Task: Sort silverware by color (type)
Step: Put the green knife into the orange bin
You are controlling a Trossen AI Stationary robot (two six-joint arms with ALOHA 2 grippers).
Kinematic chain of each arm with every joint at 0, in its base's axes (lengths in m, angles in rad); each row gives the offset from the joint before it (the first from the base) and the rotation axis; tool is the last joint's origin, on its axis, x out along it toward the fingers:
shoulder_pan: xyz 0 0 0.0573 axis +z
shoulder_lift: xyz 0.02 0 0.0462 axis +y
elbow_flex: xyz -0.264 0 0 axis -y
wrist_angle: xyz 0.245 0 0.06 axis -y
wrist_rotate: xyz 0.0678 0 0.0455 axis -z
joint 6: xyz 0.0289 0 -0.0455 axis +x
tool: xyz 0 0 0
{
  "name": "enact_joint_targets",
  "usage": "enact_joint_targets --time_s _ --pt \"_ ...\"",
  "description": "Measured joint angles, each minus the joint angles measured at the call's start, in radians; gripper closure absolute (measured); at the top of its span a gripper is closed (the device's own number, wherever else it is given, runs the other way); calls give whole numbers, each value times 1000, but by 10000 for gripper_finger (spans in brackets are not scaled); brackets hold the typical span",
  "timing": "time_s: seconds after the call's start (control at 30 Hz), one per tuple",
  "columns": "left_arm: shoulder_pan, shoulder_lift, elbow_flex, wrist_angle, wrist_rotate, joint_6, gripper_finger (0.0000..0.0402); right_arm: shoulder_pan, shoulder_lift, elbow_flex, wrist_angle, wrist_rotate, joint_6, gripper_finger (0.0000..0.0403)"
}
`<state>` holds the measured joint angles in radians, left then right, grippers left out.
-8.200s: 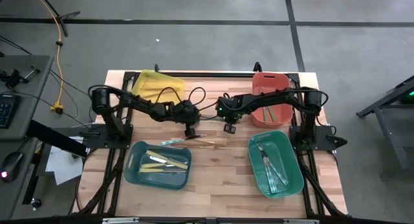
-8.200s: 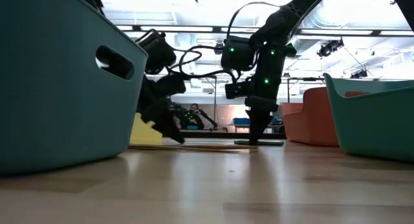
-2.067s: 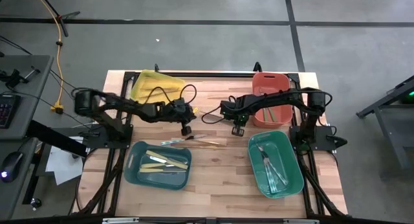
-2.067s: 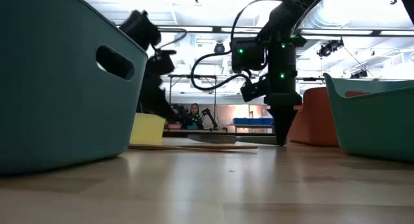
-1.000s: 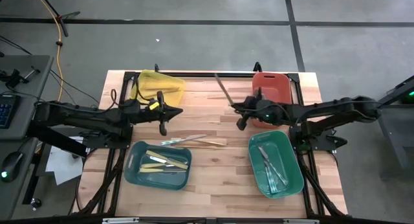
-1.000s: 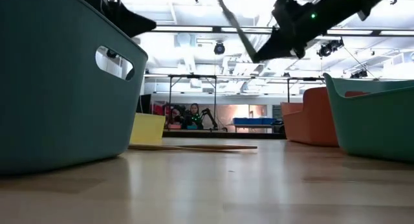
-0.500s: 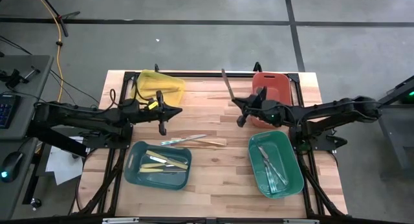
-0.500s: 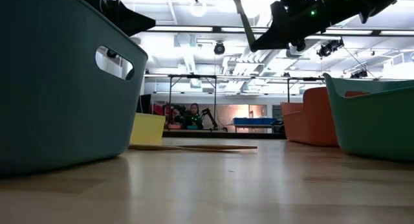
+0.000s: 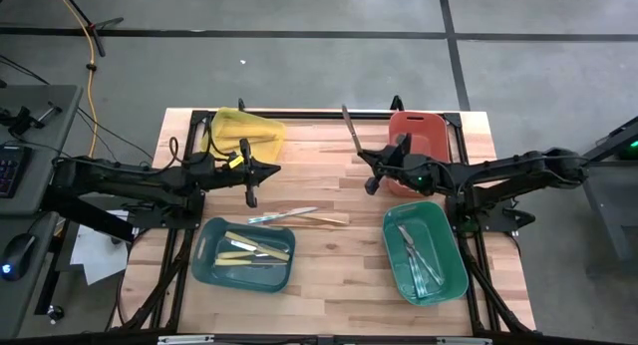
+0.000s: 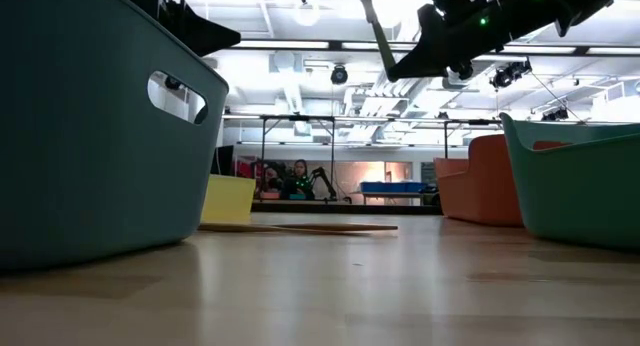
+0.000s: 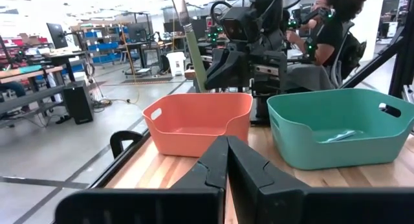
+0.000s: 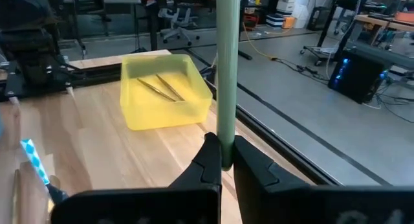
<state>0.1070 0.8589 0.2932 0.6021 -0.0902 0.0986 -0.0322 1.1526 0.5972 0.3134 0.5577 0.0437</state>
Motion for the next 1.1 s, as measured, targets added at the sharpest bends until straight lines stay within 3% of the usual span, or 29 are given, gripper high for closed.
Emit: enact_joint_targets --time_s 0.1,0.23,0.37,0.5,0.6,0.7,0.97,1.1 --pt "-1 0 0 -3 0 0 401 0 0 1 -11 64 0 400" --pt "-3 0 0 -20 0 0 401 0 -4 2 -135 264 45 400" --pt "-3 0 0 -37 0 1 401 -16 -46 2 -353 397 203 400" --pt "-3 0 0 -39 0 1 401 -39 -122 2 -646 445 445 400" --pt "-3 0 0 -39 0 0 401 -68 -172 2 -895 395 692 400" --pt "-3 0 0 -39 0 0 401 -110 -188 2 -1068 244 871 400" --pt "-3 0 1 -32 0 0 401 -160 -135 2 -1101 -7 845 400" --pt "-4 0 1 -36 0 -1 401 -187 -138 36 -1249 -95 862 400"
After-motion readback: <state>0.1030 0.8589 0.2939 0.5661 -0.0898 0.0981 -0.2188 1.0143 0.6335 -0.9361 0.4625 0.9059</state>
